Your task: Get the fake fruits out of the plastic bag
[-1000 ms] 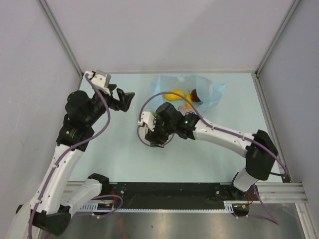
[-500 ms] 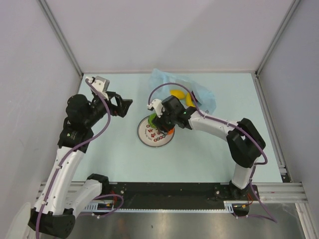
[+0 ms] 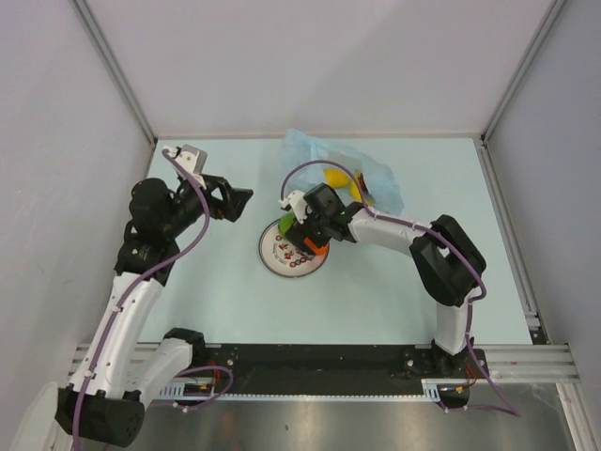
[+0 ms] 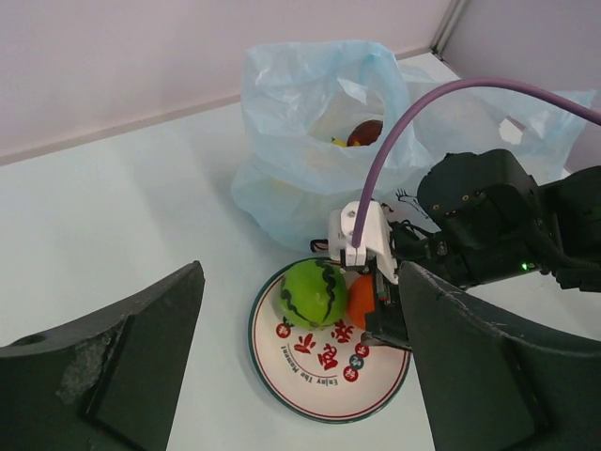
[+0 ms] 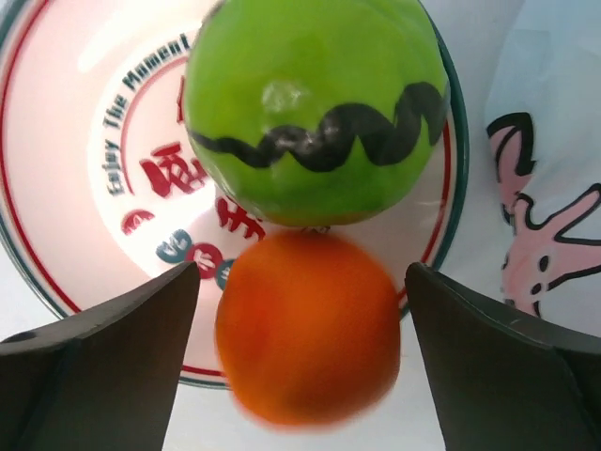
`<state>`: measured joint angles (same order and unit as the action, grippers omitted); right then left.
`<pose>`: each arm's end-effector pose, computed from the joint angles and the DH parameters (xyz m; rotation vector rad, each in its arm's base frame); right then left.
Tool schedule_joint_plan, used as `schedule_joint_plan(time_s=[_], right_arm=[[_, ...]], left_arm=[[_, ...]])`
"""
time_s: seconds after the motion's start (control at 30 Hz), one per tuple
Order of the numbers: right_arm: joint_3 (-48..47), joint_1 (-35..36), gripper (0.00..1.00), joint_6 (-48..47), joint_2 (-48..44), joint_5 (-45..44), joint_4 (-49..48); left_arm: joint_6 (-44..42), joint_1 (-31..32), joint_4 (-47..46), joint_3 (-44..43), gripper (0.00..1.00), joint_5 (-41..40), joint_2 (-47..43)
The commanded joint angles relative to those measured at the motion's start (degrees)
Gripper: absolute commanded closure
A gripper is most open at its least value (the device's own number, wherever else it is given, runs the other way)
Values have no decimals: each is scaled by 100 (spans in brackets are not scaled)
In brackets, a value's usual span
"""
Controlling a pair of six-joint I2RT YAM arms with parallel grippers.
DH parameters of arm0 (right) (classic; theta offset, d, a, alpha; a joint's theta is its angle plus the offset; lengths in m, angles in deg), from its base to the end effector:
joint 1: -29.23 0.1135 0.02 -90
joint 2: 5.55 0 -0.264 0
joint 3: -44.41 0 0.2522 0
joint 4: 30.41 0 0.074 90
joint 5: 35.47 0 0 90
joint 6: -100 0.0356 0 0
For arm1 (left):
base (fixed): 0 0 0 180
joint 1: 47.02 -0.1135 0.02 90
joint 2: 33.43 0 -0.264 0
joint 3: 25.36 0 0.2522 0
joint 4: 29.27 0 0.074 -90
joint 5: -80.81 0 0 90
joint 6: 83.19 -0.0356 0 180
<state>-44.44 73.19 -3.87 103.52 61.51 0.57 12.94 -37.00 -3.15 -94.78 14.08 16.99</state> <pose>0.2931 0.2887 0.1906 -1.2520 2.1560 0.3747 0.1907 -0.0480 0.3859 0.3640 1.6765 -0.5534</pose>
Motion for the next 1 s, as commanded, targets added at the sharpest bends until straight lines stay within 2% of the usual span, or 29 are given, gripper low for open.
schedule_joint_plan(time_s=[0.0, 0.13, 0.3, 0.43, 0.5, 0.63, 0.8, 0.97], right_arm=[[-304, 77, 0, 103, -544, 205, 112], [-340, 112, 0, 419, -1370, 961, 1089], [-331, -54, 2, 482, -2633, 1165, 2039], [-340, -712, 8, 517, -3506, 1472, 1778], [-340, -1107, 12, 508, -3813, 1464, 1541], [-340, -1636, 24, 482, -3737, 1394, 1285], [-296, -2058, 40, 648, -3026, 1850, 916], [-243, -2357, 52, 1246, -1937, 1430, 109]], left_arm=[[336, -44, -445, 108, 11, 327, 100], [547, -35, -629, -41, 11, 415, 390], [355, 491, -656, -480, 8, 494, 1066], [143, 1071, -533, -1068, 0, 723, 1681], [195, 1344, -533, -1332, 0, 811, 2119], [380, 1652, -463, -2227, 0, 820, 2909], [266, 1916, -15, -2897, 1, -565, 3738], [-49, 2047, 65, -3126, 8, -1175, 4178]])
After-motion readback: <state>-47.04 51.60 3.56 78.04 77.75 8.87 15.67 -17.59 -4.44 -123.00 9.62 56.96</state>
